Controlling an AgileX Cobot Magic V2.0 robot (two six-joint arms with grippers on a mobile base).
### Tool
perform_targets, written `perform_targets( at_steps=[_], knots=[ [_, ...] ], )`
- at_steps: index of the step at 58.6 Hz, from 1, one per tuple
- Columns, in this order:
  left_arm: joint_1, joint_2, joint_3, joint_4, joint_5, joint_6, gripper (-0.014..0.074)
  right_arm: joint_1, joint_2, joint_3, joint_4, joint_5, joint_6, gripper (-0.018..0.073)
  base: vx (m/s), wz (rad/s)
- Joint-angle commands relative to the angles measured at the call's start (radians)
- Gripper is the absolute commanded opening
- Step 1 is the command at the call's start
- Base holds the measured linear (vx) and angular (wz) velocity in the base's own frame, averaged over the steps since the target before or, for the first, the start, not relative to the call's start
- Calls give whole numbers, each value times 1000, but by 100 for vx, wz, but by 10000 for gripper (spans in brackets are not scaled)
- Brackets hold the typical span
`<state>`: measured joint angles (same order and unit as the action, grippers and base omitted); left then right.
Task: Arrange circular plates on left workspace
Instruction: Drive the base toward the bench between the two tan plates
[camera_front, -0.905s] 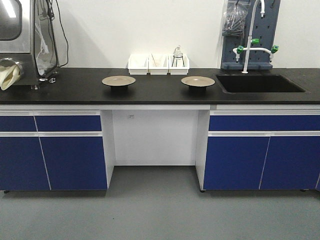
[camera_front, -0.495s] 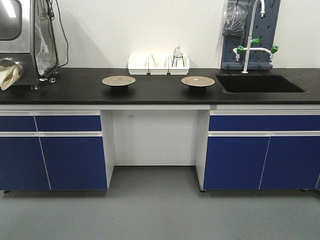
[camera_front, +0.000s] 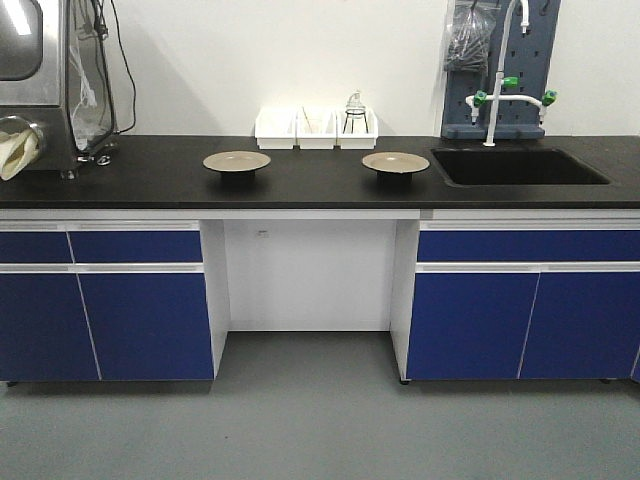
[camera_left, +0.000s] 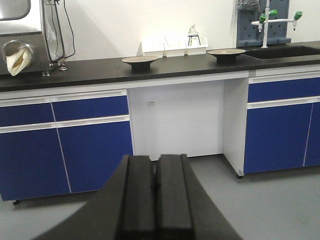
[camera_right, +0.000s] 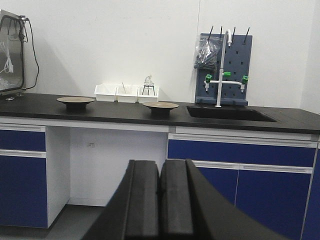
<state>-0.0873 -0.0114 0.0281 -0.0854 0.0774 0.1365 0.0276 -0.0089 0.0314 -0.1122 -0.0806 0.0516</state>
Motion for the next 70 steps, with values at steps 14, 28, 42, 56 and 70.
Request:
perform_targets(
  at_steps=[14, 28, 42, 56, 70],
  knots=[
    [-5, -15, 12, -1, -77, -9, 2, -3, -16, 5, -9, -80, -4, 0, 5, 1],
    [-5, -15, 12, -1, -77, -9, 2, -3, -16, 5, -9, -80, -4, 0, 14, 4],
    [-5, -15, 12, -1, -77, -9, 2, -3, -16, 5, -9, -80, -4, 0, 20, 3],
    [-5, -15, 12, -1, -77, -9, 2, -2, -16, 5, -9, -80, -4, 0, 21, -13],
    [-5, -15, 12, -1, -77, -9, 2, -2, -16, 5, -9, -80, -4, 0, 26, -3]
  ],
)
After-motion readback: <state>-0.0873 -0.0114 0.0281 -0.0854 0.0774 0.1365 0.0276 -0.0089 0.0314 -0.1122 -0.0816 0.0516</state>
